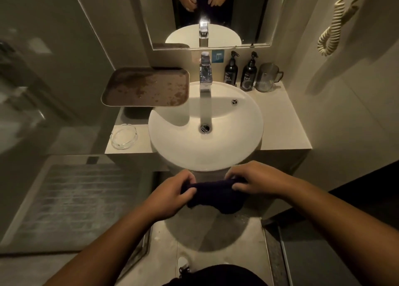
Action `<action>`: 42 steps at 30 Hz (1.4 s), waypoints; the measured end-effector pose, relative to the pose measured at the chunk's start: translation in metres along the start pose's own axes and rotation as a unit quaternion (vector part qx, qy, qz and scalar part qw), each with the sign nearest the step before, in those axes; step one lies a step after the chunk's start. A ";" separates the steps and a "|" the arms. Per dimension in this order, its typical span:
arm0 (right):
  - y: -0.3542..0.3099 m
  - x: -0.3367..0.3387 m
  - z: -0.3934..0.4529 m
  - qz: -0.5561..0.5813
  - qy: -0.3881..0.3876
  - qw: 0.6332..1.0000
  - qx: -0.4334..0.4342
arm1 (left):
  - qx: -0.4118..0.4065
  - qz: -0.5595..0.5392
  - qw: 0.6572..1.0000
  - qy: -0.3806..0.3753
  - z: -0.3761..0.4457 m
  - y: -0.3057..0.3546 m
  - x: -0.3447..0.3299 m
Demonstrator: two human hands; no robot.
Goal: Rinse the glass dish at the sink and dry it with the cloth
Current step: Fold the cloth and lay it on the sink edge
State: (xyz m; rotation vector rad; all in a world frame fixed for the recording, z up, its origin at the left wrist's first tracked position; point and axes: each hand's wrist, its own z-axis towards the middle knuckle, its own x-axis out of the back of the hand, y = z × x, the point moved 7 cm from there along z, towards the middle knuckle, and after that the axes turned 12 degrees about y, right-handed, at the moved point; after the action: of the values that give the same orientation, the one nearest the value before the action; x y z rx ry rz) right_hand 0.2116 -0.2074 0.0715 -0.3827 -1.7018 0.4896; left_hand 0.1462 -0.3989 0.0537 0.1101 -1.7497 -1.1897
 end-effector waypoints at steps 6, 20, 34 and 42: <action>0.039 -0.013 0.031 0.044 0.068 0.990 -0.115 | 0.002 0.085 0.996 0.036 0.048 -0.034 0.010; 0.064 -0.021 0.079 -0.088 0.185 0.960 -0.189 | -0.024 0.296 0.952 0.077 0.118 -0.064 -0.010; 0.036 -0.064 0.074 -0.160 0.131 0.978 -0.029 | -0.167 0.355 0.919 0.029 0.081 -0.042 -0.034; 0.015 -0.055 0.070 -0.232 0.187 0.953 0.048 | -0.070 0.339 0.925 0.157 0.046 -0.042 0.003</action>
State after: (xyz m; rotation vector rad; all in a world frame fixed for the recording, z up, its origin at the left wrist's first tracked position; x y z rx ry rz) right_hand 0.1526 -0.2302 0.0070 0.0060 -1.3322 0.1369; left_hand 0.0928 -0.3920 0.0225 -0.3503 -1.2529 -0.7266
